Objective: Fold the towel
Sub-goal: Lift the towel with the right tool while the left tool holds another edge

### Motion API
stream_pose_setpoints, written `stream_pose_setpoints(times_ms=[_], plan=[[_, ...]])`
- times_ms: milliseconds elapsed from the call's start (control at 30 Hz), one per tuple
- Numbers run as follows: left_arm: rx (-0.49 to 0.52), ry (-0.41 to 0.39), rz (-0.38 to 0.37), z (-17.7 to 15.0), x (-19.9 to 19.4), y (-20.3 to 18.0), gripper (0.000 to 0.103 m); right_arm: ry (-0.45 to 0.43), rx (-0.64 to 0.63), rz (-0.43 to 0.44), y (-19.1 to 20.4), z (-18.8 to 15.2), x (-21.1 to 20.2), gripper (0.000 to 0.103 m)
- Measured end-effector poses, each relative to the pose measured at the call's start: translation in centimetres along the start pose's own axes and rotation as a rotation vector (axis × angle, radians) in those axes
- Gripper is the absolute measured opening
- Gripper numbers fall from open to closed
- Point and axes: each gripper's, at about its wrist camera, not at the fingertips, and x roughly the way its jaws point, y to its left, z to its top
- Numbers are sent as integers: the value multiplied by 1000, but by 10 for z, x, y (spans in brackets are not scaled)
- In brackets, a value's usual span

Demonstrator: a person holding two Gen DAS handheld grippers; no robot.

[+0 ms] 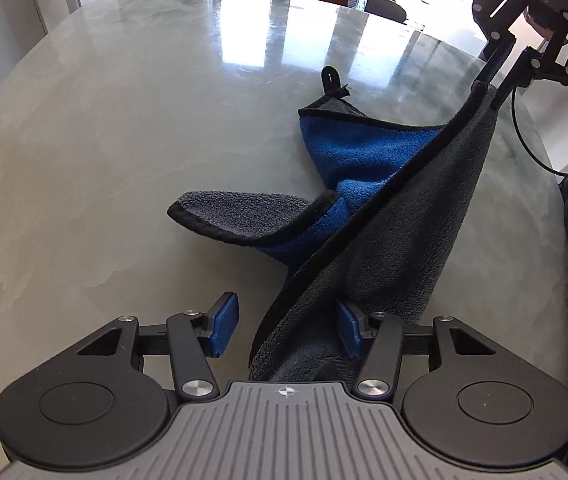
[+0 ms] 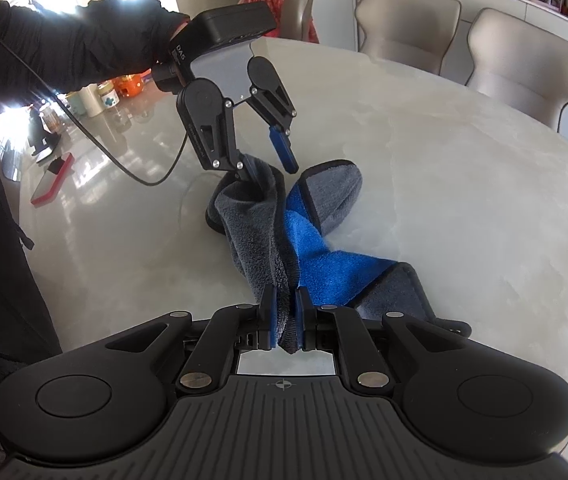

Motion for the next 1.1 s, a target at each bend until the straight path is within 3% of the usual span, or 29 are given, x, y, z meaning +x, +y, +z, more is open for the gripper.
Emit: stream_pose_setpoints(times_ms=[33,133,333,733,967,1100], plan=[[6,2,-3,-1,-1,-2,20,-1,0,-5,0,0,-1,10],[24,9,-11,-2,-6,-9,10,-23,-3,-20,3,1,-6,10],[6,-35,59,-13,-47,-32,8,-109,-24,-97,12,9,-29,10],[90,-208,498,-7,-196,-102,7,-405,-222,-337,45,64,-108,10],[68,-192,738,21,-231,-102,7,-563,-270,-481,28,120,-146,10],[41,-207,725,27,-241,-99,7,-610,-240,-460,6,144,-156,10]])
